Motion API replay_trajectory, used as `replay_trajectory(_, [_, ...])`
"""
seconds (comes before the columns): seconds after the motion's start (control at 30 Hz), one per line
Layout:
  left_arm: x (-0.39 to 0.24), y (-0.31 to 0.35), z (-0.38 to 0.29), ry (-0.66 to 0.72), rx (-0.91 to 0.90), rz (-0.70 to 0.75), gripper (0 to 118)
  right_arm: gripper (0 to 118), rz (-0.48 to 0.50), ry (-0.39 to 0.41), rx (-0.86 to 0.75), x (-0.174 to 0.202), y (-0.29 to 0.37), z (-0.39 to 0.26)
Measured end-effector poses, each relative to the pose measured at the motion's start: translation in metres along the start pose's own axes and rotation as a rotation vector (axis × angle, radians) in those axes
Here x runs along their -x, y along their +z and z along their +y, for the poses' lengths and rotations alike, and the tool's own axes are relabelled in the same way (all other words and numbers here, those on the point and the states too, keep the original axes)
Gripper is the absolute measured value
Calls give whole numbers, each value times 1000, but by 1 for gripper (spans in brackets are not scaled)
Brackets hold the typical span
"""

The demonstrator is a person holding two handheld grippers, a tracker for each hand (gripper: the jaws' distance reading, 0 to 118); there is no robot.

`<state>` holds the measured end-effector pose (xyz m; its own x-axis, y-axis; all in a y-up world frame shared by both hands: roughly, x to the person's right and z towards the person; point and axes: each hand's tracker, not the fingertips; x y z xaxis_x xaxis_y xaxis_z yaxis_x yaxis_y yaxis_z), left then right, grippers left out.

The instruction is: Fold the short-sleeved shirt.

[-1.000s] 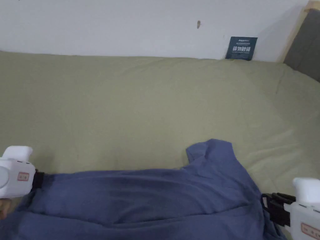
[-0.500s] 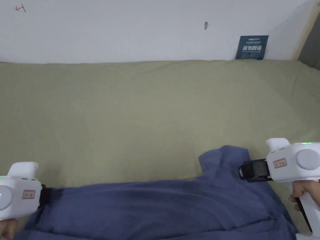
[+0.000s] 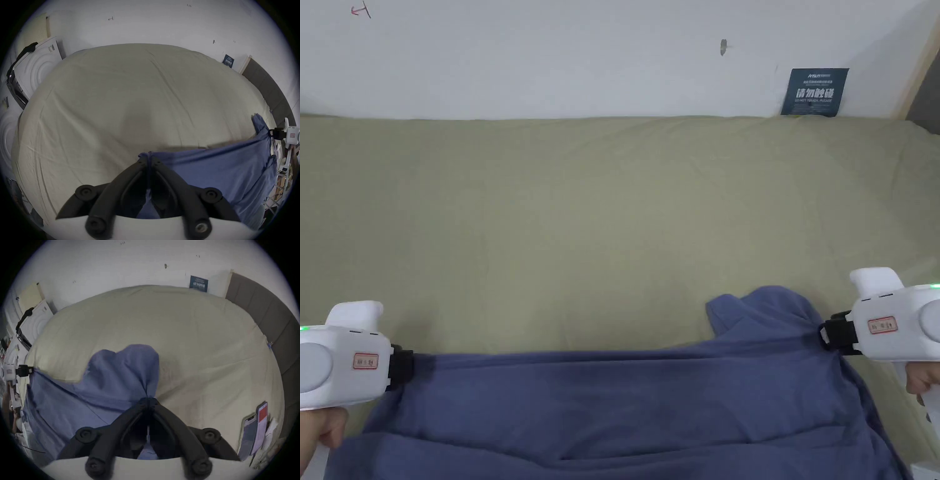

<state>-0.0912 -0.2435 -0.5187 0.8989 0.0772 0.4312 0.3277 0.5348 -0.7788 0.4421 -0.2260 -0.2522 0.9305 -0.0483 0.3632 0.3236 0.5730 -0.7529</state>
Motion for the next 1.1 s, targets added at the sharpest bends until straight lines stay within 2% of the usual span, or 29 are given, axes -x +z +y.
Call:
replay_trajectory(0.23, [10,67,-16,-2,-77,-37,2,3,53,-35,-113,4,73,-25])
replay_trajectory(0.6, [20,162,-110,-19,-211,-108,2,3,41,28,-214,21,162,-133])
replay_trajectory(0.8, [25,162,-171,-72,-229,-87,2,3,32,27,-203,27,173,-200])
replay_trajectory(0.97, [31,145,-198,-82,-189,-98,2,3,44,-11,-152,16,148,-229])
replay_trajectory(1.1, [36,132,-204,-52,-134,-102,4,4,37,-2,-97,16,131,-238])
